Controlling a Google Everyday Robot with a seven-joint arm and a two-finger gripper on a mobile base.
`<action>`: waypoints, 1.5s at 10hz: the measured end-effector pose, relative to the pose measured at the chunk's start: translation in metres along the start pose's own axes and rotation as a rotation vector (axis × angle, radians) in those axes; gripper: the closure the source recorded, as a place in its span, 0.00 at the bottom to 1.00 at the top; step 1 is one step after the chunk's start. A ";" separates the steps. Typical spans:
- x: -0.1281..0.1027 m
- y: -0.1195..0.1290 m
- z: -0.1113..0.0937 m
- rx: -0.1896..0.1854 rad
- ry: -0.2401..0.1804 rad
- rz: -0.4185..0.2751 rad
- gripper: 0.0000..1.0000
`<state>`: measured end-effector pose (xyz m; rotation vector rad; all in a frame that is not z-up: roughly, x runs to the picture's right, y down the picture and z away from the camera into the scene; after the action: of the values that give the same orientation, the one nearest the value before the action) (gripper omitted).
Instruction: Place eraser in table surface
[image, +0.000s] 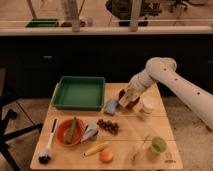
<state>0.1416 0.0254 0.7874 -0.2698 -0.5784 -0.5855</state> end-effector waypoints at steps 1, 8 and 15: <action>-0.004 0.009 0.002 0.004 -0.050 -0.003 1.00; -0.017 0.039 0.032 -0.018 -0.365 -0.111 1.00; -0.041 0.065 0.053 -0.226 -0.450 -0.172 1.00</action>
<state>0.1284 0.1167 0.8012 -0.5777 -0.9778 -0.7640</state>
